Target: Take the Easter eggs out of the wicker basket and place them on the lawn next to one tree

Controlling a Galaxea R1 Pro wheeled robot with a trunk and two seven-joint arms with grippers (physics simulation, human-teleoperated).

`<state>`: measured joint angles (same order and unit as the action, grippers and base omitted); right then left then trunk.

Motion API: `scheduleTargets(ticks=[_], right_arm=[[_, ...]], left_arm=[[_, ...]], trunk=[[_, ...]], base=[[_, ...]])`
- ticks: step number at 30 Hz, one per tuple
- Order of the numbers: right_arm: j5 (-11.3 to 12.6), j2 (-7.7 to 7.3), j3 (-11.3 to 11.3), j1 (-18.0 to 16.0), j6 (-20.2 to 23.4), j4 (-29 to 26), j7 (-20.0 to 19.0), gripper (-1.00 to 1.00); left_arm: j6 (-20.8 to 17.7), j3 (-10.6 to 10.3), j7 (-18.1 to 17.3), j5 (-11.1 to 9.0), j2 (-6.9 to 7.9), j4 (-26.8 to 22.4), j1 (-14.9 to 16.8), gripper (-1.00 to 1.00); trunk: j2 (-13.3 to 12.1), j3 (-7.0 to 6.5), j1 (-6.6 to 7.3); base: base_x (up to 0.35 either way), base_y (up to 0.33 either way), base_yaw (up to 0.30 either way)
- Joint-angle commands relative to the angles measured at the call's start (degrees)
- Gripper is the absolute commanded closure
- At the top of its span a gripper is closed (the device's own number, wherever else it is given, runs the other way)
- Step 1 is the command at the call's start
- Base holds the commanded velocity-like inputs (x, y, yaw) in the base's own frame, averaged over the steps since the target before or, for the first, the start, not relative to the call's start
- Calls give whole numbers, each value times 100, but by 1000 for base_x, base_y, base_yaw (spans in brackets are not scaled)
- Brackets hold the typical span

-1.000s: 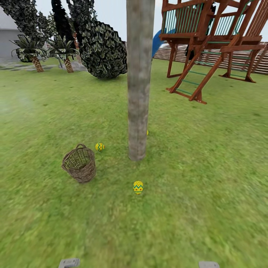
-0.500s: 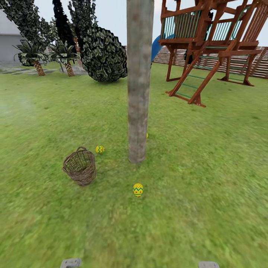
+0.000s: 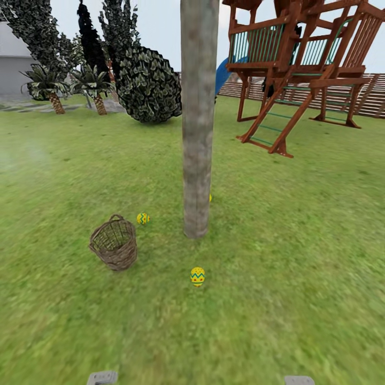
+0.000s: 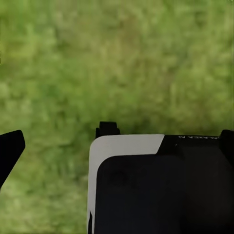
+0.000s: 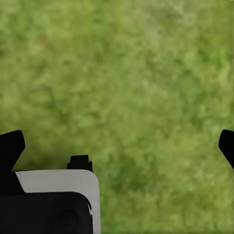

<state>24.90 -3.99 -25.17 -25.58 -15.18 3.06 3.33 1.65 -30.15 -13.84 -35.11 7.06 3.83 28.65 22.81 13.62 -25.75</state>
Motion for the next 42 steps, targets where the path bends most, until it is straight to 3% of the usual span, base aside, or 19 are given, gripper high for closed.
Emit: scheduleTargets(ticks=[1,40,42], right_arm=[[41,4,-48,-8,-29,19,1,-100],[32,23,-49,-1,-4,19,1,-100],[32,28,-49,0,-3,19,7,-100]], left_arm=[[15,-47,-40,-58,-3,22,9,-100],[20,-44,-23,-73,-3,101,-44,-100],[21,-44,-28,-69,-77,101,-134,-100]], trunk=[[11,1,-3],[11,-360,-3],[11,-379,-3]], base=[[0,0,0],[0,0,0],[0,0,0]])
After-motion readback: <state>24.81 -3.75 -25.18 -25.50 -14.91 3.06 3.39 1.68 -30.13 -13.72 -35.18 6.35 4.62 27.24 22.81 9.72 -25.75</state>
